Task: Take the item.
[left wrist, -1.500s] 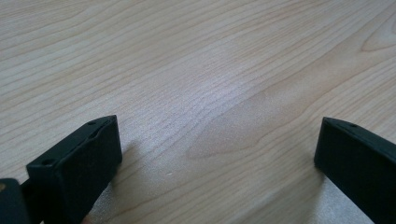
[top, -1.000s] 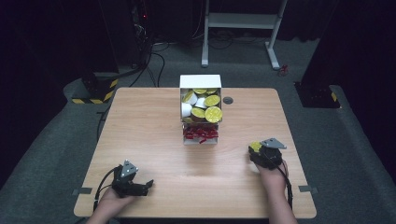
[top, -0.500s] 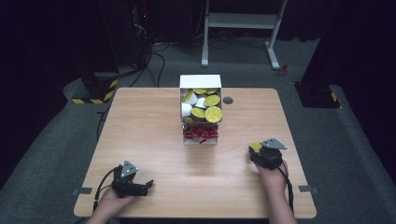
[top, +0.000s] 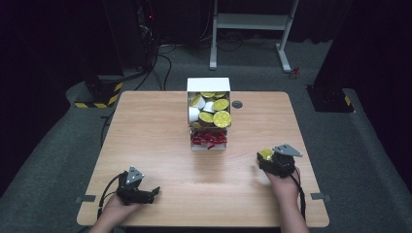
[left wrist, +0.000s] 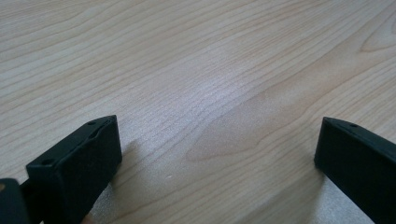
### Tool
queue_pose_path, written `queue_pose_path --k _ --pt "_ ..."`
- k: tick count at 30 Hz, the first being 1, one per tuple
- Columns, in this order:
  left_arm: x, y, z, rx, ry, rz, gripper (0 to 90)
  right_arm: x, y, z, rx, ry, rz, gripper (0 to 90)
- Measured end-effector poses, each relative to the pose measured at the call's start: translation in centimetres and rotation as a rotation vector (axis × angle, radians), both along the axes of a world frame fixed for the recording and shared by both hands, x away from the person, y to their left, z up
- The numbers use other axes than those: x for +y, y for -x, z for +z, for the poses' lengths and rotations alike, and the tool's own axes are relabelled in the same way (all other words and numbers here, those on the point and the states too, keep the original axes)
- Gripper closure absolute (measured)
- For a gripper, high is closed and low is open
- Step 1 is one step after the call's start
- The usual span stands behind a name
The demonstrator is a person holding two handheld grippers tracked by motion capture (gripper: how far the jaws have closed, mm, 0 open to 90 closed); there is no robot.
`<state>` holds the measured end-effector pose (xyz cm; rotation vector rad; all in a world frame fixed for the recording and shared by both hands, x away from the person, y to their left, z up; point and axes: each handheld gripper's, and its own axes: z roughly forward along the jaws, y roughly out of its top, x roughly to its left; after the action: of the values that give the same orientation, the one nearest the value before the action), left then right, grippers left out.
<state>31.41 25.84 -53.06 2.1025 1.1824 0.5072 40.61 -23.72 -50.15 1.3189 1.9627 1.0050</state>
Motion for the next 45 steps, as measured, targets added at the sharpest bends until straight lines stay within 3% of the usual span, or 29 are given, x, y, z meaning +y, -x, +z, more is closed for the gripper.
queue_pose_path --k 9,21,26,33,34,35,36,38,45 --pt "-0.1 -0.2 0.0 0.001 0.007 -0.011 1.0 1.6 1.6 1.3 -0.028 -0.017 0.061 22.1" --pt "-0.2 -0.5 0.0 0.0 0.008 -0.02 1.1 6.5 3.4 1.4 0.0 -0.034 0.205 19.8" --pt "-0.2 -0.5 0.0 -0.002 0.006 -0.021 1.1 8.6 4.0 1.0 0.034 -0.044 0.264 18.7" --pt "-0.2 -0.5 0.0 0.001 0.007 -0.022 1.1 11.2 4.8 0.0 0.086 -0.018 0.35 18.5" --pt "-0.2 -0.5 0.0 0.001 0.007 -0.022 1.1 12.0 5.0 -0.4 0.1 0.005 0.364 19.0" --pt "-0.2 -0.5 0.0 0.001 0.007 -0.022 1.1 12.0 5.0 -0.4 0.1 0.005 0.364 19.0" --pt "-0.2 -0.5 0.0 0.002 0.008 -0.021 1.1 12.6 5.3 -0.8 0.104 0.047 0.378 20.2" --pt "-0.2 -0.5 0.0 0.001 0.007 -0.022 1.1 12.9 5.4 -1.0 0.111 0.067 0.382 20.2" --pt "-0.2 -0.5 0.0 0.002 0.007 -0.021 1.1 14.5 5.5 -2.4 0.158 0.094 0.411 17.8"
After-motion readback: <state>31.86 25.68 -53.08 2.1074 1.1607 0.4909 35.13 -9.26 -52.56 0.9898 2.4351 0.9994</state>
